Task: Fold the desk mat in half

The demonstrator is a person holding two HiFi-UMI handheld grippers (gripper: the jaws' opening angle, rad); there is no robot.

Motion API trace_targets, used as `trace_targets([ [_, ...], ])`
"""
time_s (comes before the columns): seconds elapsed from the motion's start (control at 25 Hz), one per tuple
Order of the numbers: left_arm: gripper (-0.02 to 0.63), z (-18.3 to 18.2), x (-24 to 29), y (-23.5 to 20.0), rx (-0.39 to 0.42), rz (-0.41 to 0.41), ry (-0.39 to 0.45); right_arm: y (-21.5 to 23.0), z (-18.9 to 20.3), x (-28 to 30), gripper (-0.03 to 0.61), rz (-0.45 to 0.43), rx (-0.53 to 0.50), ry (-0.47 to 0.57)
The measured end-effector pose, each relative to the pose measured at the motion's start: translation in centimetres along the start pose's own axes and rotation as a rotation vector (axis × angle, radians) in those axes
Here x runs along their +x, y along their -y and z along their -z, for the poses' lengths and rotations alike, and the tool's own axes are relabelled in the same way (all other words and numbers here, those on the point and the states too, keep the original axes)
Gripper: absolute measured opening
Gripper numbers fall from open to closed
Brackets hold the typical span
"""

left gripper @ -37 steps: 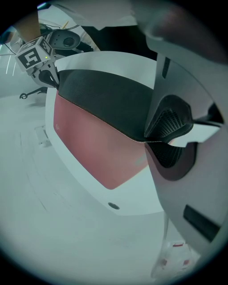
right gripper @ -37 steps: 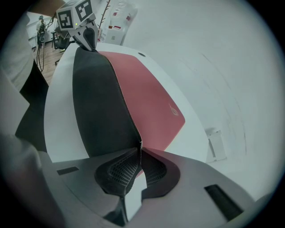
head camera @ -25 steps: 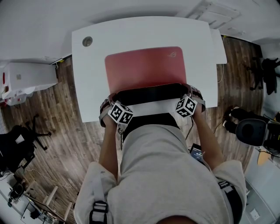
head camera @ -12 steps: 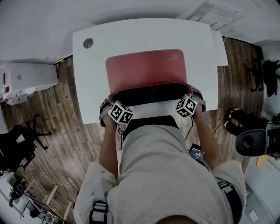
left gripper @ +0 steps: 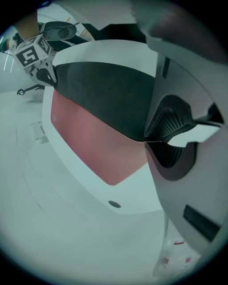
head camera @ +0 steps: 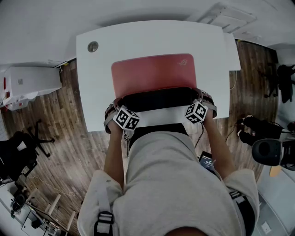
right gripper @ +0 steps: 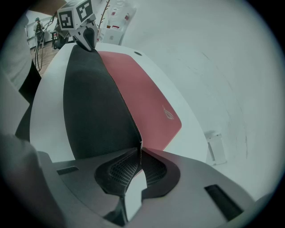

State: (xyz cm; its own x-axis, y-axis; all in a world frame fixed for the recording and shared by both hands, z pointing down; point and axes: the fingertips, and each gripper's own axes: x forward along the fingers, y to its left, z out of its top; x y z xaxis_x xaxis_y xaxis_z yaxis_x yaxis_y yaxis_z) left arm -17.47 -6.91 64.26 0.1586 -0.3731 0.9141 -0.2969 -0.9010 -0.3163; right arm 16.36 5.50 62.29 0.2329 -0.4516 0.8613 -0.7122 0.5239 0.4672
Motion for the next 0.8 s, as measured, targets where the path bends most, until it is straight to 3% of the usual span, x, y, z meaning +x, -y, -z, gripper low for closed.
trace_targets([
  [0.8, 0.037, -1.0, 0.9, -1.3, 0.009, -0.005, -0.025, 1.2, -0.5, 0.9, 0.054, -0.012, -0.025, 0.017],
])
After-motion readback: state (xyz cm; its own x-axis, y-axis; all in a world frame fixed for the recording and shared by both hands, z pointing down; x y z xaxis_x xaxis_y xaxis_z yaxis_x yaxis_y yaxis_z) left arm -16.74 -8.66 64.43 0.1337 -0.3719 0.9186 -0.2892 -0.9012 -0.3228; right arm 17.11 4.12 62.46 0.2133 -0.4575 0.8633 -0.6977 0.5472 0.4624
